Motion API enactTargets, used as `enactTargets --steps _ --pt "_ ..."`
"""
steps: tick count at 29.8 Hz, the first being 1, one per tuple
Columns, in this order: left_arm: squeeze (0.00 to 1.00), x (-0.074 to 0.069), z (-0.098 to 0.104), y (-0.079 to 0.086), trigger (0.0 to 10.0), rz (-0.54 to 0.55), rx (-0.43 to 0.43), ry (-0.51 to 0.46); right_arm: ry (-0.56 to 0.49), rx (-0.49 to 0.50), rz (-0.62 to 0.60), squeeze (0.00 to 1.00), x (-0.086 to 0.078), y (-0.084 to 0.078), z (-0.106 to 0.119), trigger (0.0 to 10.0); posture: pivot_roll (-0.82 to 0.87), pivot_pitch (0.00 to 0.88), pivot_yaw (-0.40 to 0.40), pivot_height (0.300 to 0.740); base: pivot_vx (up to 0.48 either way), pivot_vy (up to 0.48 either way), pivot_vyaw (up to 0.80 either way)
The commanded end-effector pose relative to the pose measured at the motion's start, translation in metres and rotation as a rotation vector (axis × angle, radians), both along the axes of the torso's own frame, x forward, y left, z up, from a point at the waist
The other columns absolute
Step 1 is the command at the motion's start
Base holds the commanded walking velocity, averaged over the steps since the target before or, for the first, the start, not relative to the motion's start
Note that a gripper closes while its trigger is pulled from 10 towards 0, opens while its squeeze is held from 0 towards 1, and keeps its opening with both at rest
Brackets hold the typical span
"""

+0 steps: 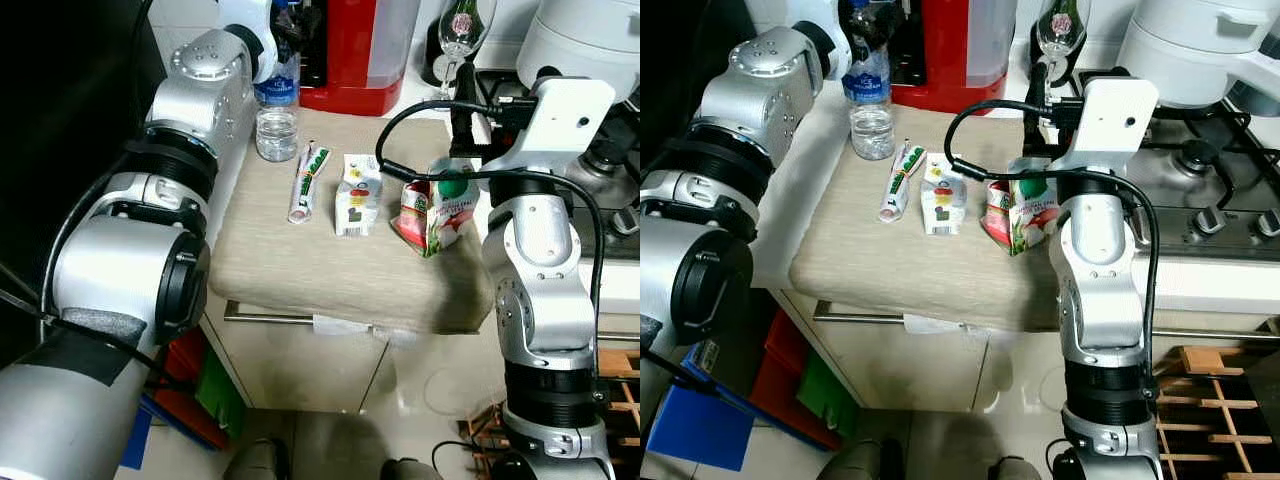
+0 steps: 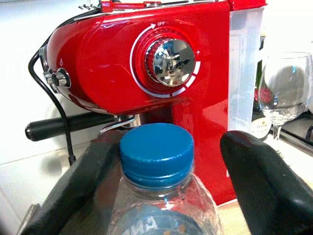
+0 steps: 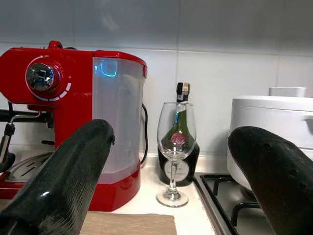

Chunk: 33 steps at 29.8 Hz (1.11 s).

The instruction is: Restocking fridge

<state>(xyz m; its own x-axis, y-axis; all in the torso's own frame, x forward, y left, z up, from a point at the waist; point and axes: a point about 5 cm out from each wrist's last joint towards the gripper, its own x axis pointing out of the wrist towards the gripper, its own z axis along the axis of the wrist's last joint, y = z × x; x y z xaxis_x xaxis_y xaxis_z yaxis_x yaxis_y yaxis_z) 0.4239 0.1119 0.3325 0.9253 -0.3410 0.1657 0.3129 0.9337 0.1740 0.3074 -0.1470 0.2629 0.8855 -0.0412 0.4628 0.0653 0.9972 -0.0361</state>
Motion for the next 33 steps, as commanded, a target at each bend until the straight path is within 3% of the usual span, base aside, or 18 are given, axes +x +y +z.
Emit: enactTargets --steps 1,29,30,31,32,33 --pt "0.00 0.001 -0.010 0.003 0.0 0.002 -0.002 0.036 -0.011 -0.001 -0.002 0.30 0.001 0.000 0.005 10.0 -0.12 0.073 0.053 0.740 0.000 0.000 0.00" --pt "0.00 0.001 -0.010 0.003 0.0 0.002 -0.002 0.035 -0.011 -0.001 -0.002 0.30 0.001 0.000 0.005 10.0 -0.12 0.073 0.053 0.740 0.000 0.000 0.00" --pt "0.00 -0.004 -0.005 0.004 10.0 -0.025 -0.044 -0.054 -0.023 0.006 -0.015 0.31 0.006 -0.002 0.006 10.0 -0.08 0.000 0.055 0.740 0.000 0.000 0.00" --pt "0.00 -0.004 -0.005 0.004 10.0 -0.025 -0.044 -0.054 -0.023 0.006 -0.015 0.31 0.006 -0.002 0.006 10.0 -0.08 0.000 0.055 0.740 0.000 0.000 0.00" --pt "0.00 -0.010 0.001 0.004 10.0 -0.040 -0.073 -0.138 -0.051 -0.006 -0.034 0.31 0.009 -0.006 0.010 10.0 -0.08 0.000 0.051 0.740 0.000 0.000 0.00" --pt "0.00 -0.022 0.014 0.005 10.0 -0.036 -0.098 -0.295 -0.134 -0.077 -0.090 0.30 0.012 -0.016 0.023 10.0 -0.07 0.000 0.045 0.740 0.000 0.000 0.00"
